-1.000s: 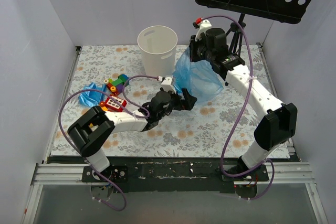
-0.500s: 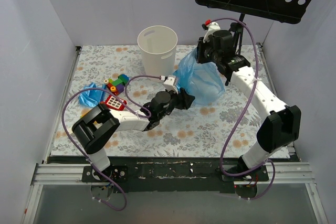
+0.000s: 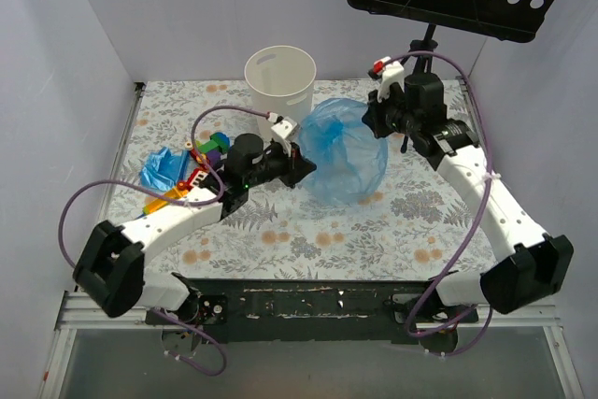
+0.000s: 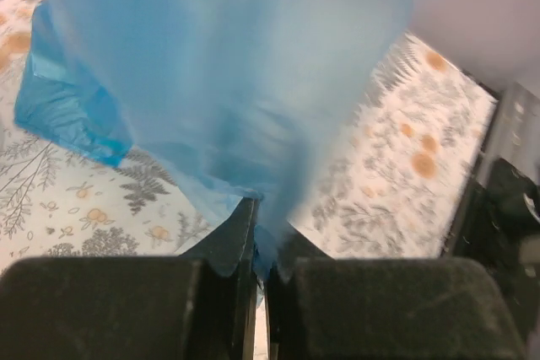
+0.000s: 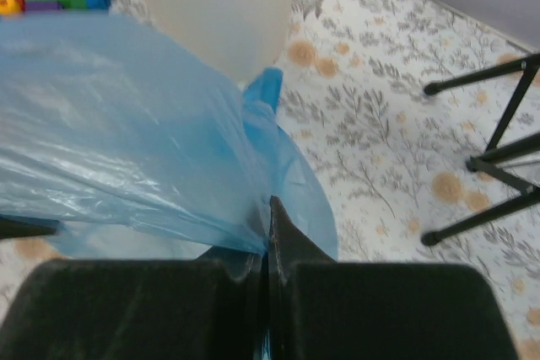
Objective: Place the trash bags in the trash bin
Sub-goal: Unfold the trash bag at the center of the board.
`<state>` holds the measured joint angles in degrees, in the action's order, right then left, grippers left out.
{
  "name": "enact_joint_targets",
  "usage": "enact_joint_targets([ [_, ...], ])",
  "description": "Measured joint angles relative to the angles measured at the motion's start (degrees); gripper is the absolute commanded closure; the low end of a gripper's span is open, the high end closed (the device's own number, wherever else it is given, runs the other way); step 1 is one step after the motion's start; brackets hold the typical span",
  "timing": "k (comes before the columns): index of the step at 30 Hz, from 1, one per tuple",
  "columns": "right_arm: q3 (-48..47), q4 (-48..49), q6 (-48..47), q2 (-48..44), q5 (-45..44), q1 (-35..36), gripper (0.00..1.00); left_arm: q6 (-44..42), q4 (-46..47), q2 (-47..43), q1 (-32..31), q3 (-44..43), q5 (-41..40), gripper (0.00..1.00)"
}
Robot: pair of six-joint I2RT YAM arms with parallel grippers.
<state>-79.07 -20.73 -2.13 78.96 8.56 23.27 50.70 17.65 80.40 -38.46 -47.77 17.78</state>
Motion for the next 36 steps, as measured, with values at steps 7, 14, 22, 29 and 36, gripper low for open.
enact_joint_targets([
  [7,11.7,-11.0,-11.5,-9.7,4.0,-0.3,0.99,-12.0,-26.3,-18.1,-0.3,-6.9,6.9,1.0],
  [14,-5.5,-17.8,-9.9,1.5,11.2,-0.3,0.99,-23.8,-47.5,-12.6,0.5,-26.7,-2.9,1.0],
  [22,-53.0,-2.1,-4.6,21.1,12.2,0.0,0.99,-33.5,-45.4,10.6,2.9,-76.1,-22.7,1.0],
  [29,-23.9,31.1,-19.3,-3.4,8.3,10.2,0.99,-59.7,-13.5,6.3,-16.3,-74.4,-23.5,1.0],
  [36,41.8,7.8,-45.4,-54.6,15.2,17.1,0.99,-76.5,-44.0,-52.1,-34.5,7.4,-9.5,1.0],
])
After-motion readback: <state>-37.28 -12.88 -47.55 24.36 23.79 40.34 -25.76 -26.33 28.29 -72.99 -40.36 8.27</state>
